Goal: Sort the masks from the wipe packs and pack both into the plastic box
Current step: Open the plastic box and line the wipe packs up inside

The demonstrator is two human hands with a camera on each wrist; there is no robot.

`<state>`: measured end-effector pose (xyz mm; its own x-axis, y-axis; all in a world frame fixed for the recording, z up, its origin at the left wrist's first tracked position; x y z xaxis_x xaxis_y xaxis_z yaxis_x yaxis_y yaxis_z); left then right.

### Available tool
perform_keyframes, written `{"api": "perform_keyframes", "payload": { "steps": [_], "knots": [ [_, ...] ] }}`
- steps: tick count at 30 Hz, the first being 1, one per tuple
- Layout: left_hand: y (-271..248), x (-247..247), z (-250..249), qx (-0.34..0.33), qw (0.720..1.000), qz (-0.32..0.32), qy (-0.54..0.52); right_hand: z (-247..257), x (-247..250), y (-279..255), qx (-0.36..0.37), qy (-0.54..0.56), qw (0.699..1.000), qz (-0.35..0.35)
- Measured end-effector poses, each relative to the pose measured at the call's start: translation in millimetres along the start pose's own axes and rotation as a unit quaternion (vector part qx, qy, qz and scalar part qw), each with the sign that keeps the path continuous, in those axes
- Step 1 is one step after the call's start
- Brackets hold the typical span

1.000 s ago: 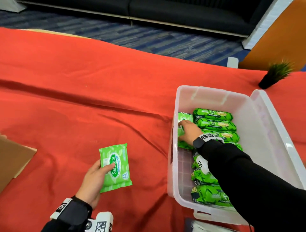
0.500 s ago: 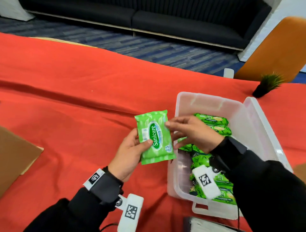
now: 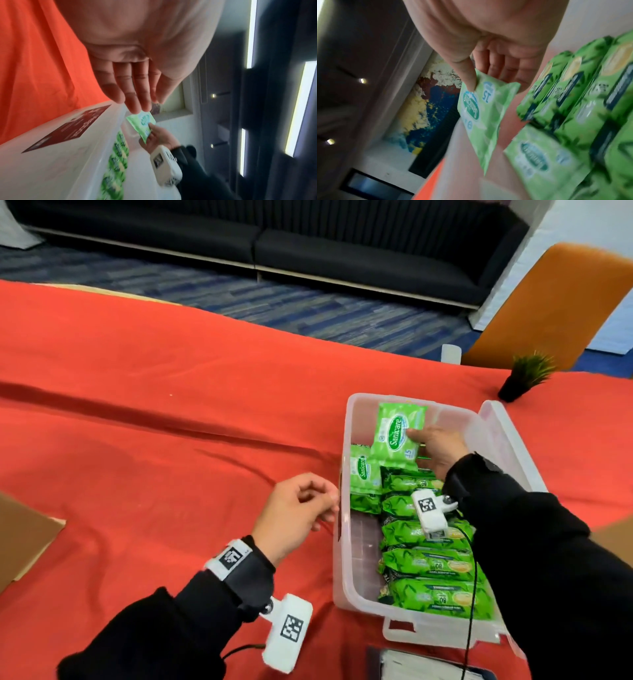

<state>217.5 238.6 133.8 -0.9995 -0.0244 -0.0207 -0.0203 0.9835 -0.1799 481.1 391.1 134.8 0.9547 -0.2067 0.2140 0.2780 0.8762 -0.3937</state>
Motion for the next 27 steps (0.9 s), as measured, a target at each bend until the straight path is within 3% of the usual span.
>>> {"api": "perform_keyframes", "payload": {
  "steps": [3, 5, 8, 13, 16, 18, 21, 24, 27],
  "knots": [
    [-1, -29, 17, -0.018, 0.990, 0.098, 0.096, -21, -12, 37, 0.003, -0.138, 0.990, -0.017],
    [-2, -39, 28, -0.041, 0.976, 0.131, 0.171, -40, -30, 55, 0.011, -0.226, 0.974, -0.001],
    [-1, -41, 30, -0.060, 0.971, 0.132, 0.192, -64, -51, 73, 0.042, -0.344, 0.938, 0.000],
    [0, -38, 27, -0.073, 0.967, 0.154, 0.190, -61, -65, 78, 0.089, -0.468, 0.879, -0.023],
    [1, -37, 28, -0.076, 0.965, 0.167, 0.187, -49, -74, 73, 0.180, -0.554, 0.813, 0.010],
    [3, -38, 28, -0.085, 0.963, 0.170, 0.192, -51, -84, 73, 0.233, -0.584, 0.774, 0.066],
    [5, -40, 29, -0.097, 0.960, 0.166, 0.202, -69, -102, 74, 0.238, -0.597, 0.749, 0.162],
    [4, -41, 28, -0.100, 0.960, 0.165, 0.202, -91, -111, 80, 0.221, -0.632, 0.726, 0.157],
    [3, -41, 29, -0.104, 0.961, 0.162, 0.201, -97, -113, 80, 0.223, -0.636, 0.724, 0.147]
  ]
}}
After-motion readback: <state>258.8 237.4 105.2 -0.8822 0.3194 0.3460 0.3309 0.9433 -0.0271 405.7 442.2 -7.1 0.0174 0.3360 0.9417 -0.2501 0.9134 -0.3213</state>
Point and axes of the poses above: each hand's wrist, its own y-axis towards the middle knuckle, its own x-axis out of the back of the hand, z = x × y, the point moved 5 cm from there along y, towards the middle knuckle, and after that the axes turned 3 degrees about -z, right-handed, at the moved point
